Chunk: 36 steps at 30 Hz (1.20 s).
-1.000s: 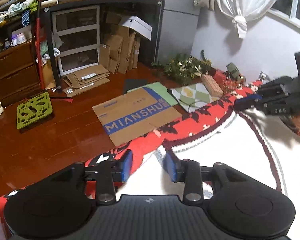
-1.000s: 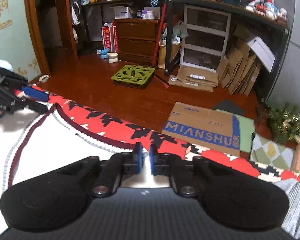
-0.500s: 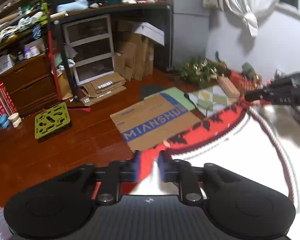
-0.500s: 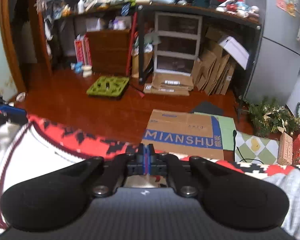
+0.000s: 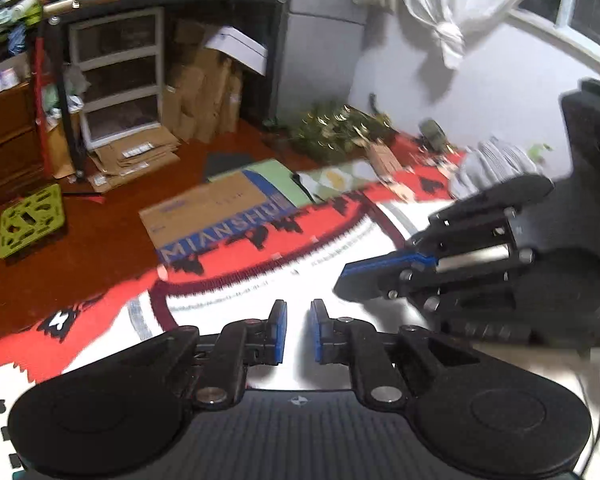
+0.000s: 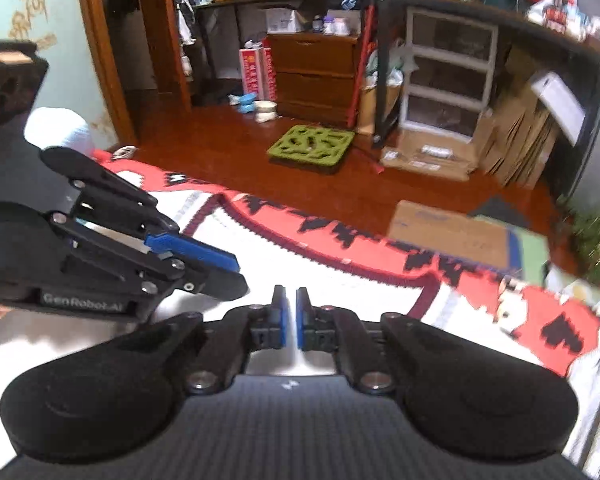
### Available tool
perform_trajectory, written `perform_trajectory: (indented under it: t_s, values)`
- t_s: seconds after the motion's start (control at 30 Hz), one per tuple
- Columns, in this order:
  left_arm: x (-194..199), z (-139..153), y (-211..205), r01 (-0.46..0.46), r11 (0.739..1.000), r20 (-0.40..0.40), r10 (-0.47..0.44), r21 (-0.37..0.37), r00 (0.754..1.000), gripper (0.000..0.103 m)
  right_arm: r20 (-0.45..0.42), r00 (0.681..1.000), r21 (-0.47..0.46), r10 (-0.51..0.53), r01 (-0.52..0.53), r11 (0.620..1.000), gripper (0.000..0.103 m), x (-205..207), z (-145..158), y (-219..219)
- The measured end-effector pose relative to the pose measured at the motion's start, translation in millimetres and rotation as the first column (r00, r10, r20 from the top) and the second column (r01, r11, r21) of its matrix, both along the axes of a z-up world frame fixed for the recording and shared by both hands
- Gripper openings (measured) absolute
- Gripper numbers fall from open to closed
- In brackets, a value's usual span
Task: Fold clothes
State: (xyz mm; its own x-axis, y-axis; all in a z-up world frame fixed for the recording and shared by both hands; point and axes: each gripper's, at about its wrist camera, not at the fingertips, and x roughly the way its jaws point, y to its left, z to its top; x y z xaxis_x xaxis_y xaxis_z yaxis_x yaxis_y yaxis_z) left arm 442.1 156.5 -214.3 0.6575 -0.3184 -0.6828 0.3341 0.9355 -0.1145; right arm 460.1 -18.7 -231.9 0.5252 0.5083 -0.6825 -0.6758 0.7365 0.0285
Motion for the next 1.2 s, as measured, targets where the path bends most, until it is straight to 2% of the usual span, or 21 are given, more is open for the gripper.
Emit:
perform_trajectory:
  t_s: [0.17,0.27,0.37,0.47,0.6,0.7,0.77,0.9,1.0,1.07,1.1,1.2]
  values:
    - [17.1,-4.2,-4.4,-0.037,0.999,0.016,0.036,0.015,0.999,0.004,0.034,0.997,0.007,-0.063,0.062,0.998,0.002,16.8,-5.3,15.2]
    - [23.9,1.2,-0.4,-0.089,0.996,0.006,0.089,0.02,0.996,0.006,-0.013,0.989,0.067,-0.147,0.148,0.987,0.005,31.6,-2.0,8.6]
    - [12.0,14.5,10.4,-0.111,0.992,0.025,0.113,-0.064,0.993,0.008,-0.061,0.976,0.177,-0.209,0.217,0.96,0.01,30.3,12.3,-23.8]
    - [-13.3,23.1,14.4,-0.097,0.994,0.058,0.1,-0.052,0.993,0.008,-0.045,0.978,0.157,-0.203,0.207,0.966,0.01,16.3,22.0,-49.4]
    - [-36.6,15.7,14.2,-0.087,0.996,0.052,0.086,0.02,0.995,0.008,-0.052,0.989,0.05,-0.139,0.141,0.989,0.008,-1.6,11.8,-54.0]
    - [-38.9,5.0,17.9,-0.104,0.993,0.031,0.102,0.058,0.994,0.008,-0.016,0.983,0.026,-0.181,0.181,0.983,0.002,4.4,6.4,-47.5]
    - [-37.7,1.6,23.8,-0.12,0.992,0.03,0.119,0.041,0.992,0.015,-0.002,0.975,0.036,-0.222,0.222,0.974,0.002,15.3,5.0,-46.4]
    - [-30.8,-0.5,31.1,-0.137,0.99,0.025,0.136,0.025,0.99,0.015,0.007,0.969,0.042,-0.246,0.246,0.968,0.002,36.2,0.3,-42.8]
    - [-31.6,5.1,35.7,-0.162,0.987,0.013,0.163,-0.016,0.987,0.014,-0.04,0.965,0.072,-0.258,0.26,0.963,0.003,41.9,5.2,-45.8]
    - [-36.6,11.4,40.1,-0.161,0.985,0.008,0.161,-0.059,0.987,0.014,-0.056,0.962,0.135,-0.267,0.272,0.953,0.006,37.1,15.7,-57.0]
    - [-40.9,14.3,41.2,-0.156,0.985,0.003,0.156,-0.068,0.988,0.015,-0.059,0.962,0.155,-0.267,0.273,0.95,0.01,29.8,22.0,-64.2]
    - [-63.5,19.7,41.6,-0.147,0.987,-0.003,0.147,-0.06,0.989,0.015,-0.061,0.965,0.155,-0.257,0.263,0.952,0.011,-3.5,35.3,-85.6]
